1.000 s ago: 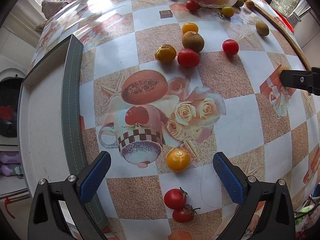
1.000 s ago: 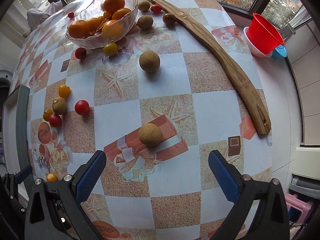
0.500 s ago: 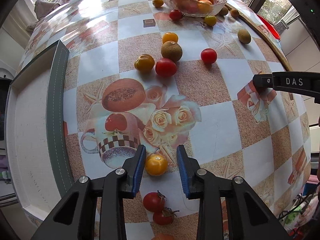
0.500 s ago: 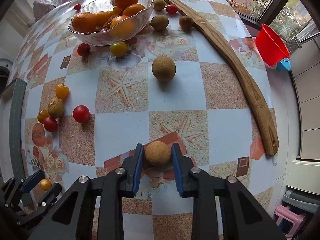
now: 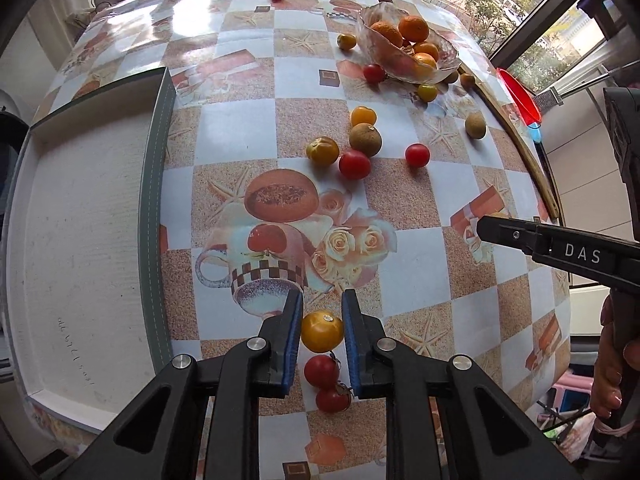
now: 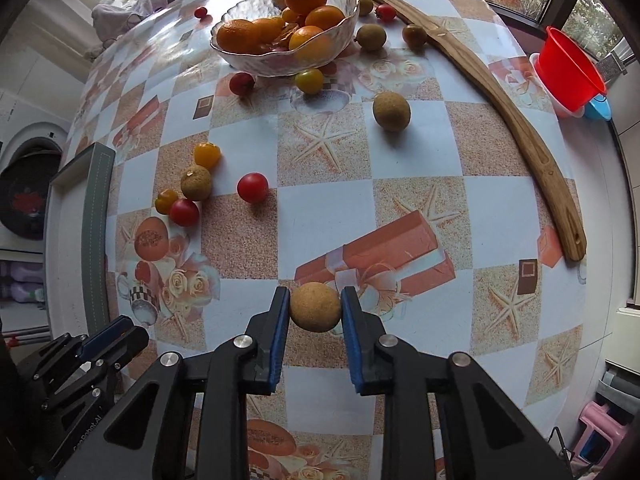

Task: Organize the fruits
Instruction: 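Carry both fruits to the white tray and open both tools inside it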

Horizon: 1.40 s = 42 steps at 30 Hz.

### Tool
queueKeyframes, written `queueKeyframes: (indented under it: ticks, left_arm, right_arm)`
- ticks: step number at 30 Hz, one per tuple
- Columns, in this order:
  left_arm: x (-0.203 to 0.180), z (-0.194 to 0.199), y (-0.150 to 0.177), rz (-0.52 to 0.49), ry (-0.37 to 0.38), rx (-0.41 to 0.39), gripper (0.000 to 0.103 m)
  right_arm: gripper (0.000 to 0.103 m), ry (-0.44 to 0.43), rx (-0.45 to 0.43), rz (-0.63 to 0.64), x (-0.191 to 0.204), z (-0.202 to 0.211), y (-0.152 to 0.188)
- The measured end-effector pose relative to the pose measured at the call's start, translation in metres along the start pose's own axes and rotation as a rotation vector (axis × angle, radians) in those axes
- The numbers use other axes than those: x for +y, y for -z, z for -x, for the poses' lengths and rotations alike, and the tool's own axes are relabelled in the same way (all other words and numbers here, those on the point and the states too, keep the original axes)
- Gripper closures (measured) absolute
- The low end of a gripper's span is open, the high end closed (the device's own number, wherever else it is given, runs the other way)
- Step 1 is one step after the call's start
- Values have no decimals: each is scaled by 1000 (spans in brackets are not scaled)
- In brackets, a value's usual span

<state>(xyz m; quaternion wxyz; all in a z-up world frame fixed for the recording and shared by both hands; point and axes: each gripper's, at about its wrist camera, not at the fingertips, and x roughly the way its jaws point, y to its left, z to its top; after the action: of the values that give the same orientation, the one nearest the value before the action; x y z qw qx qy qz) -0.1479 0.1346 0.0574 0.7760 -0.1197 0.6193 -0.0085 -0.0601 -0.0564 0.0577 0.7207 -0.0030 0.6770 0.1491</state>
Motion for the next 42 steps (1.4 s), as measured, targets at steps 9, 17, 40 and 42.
queueKeyframes:
  ticks: [9, 17, 40, 42]
  left_arm:
    - [51, 38, 5, 93, -29, -67, 82]
    - [125, 54, 20, 203, -119, -90, 82]
    - [209, 25, 55, 226, -344, -71, 20]
    - [208, 23, 54, 218, -340, -57, 20]
  right_arm:
    - [75, -53, 14, 107, 71, 6, 11]
    - [75, -118, 43, 240, 158, -6, 13]
    - [74, -42, 132, 455, 287, -94, 9]
    - [67, -51, 135, 469, 291, -97, 9]
